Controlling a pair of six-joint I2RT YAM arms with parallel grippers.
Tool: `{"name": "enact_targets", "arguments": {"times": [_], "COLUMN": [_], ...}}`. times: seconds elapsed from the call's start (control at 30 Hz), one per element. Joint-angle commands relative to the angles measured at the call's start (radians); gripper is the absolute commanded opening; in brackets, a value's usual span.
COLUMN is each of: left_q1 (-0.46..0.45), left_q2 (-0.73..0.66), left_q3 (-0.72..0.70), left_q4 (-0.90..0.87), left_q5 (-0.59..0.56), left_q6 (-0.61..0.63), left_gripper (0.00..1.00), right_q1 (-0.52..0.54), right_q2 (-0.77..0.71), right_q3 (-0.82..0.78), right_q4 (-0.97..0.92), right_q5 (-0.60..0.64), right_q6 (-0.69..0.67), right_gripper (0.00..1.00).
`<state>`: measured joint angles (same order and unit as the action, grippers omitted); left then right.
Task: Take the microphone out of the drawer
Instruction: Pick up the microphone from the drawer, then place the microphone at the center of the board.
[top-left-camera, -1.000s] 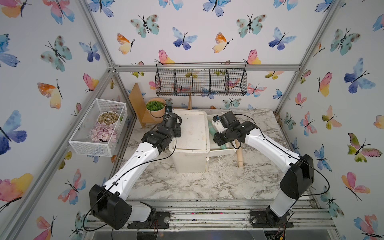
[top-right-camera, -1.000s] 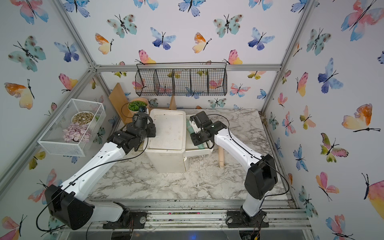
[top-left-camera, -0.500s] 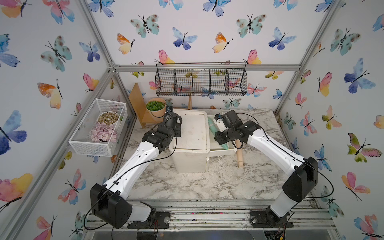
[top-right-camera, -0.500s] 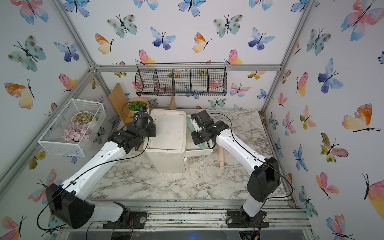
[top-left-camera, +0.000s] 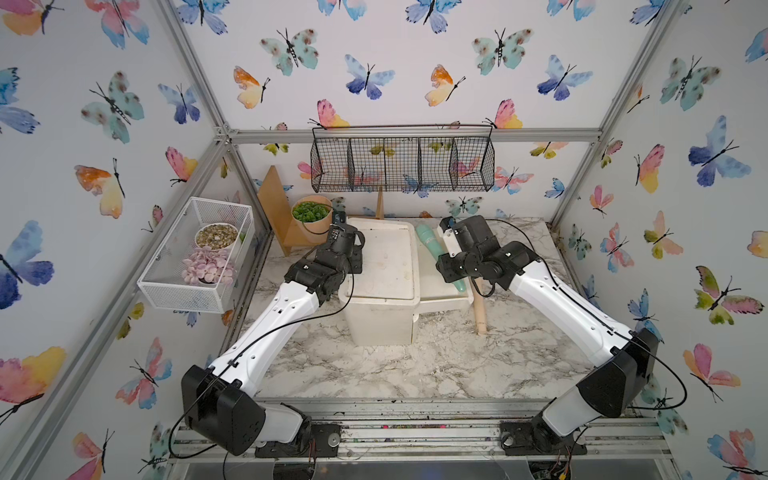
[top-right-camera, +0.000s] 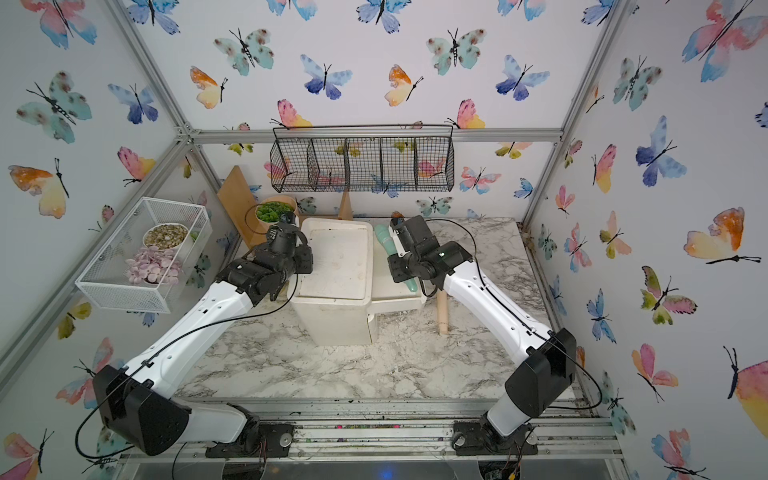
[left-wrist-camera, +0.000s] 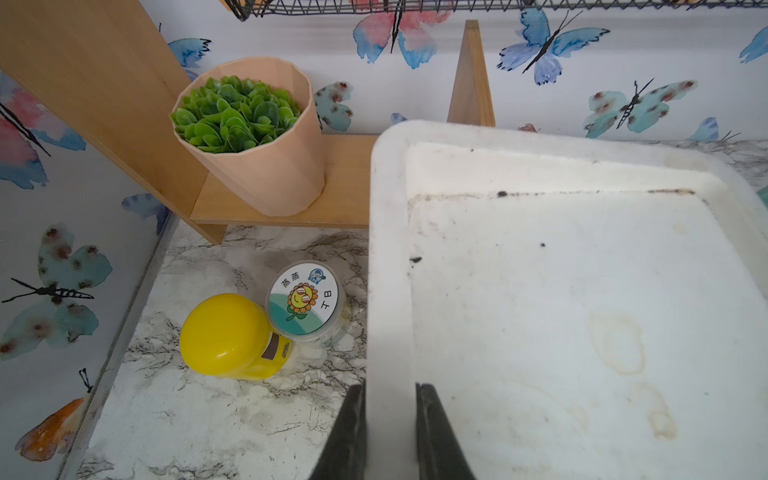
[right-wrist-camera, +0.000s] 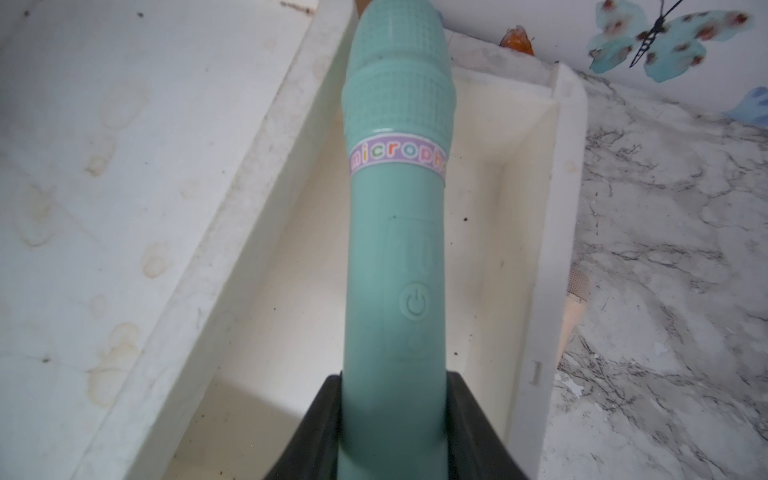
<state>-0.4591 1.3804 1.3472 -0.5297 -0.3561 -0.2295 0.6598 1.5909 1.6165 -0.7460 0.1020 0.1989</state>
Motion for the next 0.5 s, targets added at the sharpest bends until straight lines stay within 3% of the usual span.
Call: {"name": "enact_targets", "arguments": {"times": [0.0, 0.47], "left_q1": [0.009, 0.009], "left_q2": [0.012, 0.006], "left_q3": [-0.011, -0.023], "left_q4": [-0.024, -0.027], "left_q5": [-0.051, -0.065], "left_q6": [0.083, 0.08], "left_gripper": [0.0, 0.0], "right_q1": [-0.008, -0.014], "right_q2": [-0.028, -0.081], "right_q3": [0.061, 0.076], "right_q4": [0.065, 0.108], "right_q5": [0.066, 0.244], "right_q6": [-0.013, -0.102], "right_gripper": [0.19, 0.17]}}
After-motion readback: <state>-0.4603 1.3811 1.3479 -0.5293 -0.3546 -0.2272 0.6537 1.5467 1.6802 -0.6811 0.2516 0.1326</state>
